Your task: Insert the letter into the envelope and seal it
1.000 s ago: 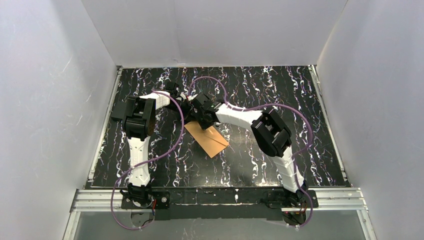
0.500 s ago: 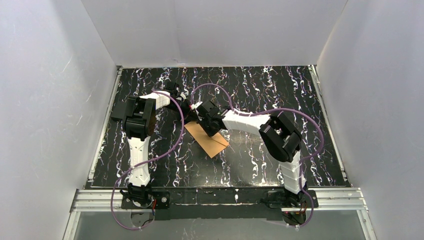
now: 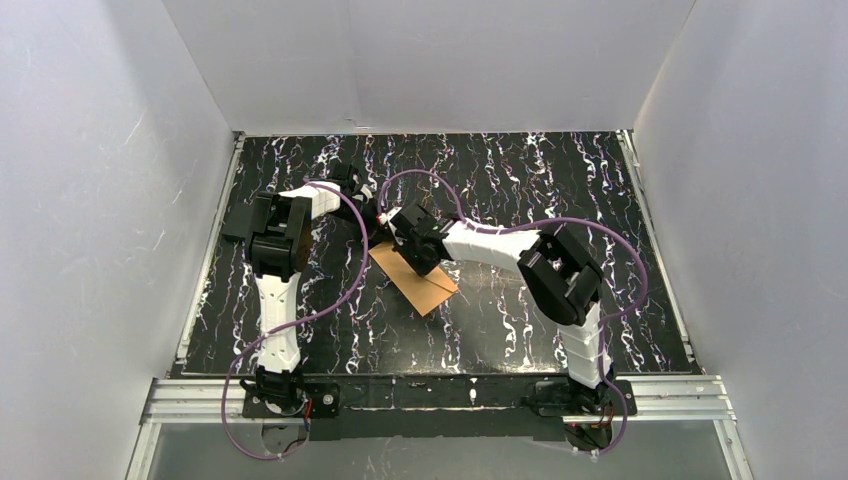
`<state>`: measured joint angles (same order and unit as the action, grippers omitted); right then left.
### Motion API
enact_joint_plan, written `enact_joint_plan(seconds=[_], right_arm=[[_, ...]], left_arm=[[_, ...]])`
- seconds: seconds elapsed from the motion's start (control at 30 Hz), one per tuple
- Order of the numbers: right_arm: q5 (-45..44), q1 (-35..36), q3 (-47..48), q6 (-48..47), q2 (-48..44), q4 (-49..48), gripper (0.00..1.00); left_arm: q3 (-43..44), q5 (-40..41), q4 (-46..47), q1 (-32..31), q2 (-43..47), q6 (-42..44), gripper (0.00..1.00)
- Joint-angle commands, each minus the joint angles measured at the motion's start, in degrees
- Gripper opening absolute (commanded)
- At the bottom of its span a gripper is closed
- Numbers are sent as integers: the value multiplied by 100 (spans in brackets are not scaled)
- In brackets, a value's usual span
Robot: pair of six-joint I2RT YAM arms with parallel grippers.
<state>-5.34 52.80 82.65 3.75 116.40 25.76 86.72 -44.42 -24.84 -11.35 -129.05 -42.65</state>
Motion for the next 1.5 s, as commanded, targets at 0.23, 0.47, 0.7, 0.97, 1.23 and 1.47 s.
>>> enact_joint_plan(seconds=[0.23, 0.47, 0.7, 0.97, 1.23, 1.47], right_arm=[[-297, 368, -495, 132, 719, 2025, 16], [-212, 399, -533, 127, 553, 2085, 15], [-431, 358, 363, 350, 274, 2305, 16], [168, -392, 1133, 1349, -472, 1768, 22], [221, -1519, -33, 2140, -1260, 886, 27], [749, -1790, -61, 2102, -833, 886, 27]], left_arm=[[-271, 1219, -284, 115, -313, 9, 10], [-249, 1187, -276, 134, -335, 21, 10], [-176, 1064, -284, 134, -292, 250, 10], [334, 757, -665, 133, 289, 746, 36], [661, 470, -998, 141, 927, 825, 55], [751, 1022, -1485, 138, 1583, 1299, 68]])
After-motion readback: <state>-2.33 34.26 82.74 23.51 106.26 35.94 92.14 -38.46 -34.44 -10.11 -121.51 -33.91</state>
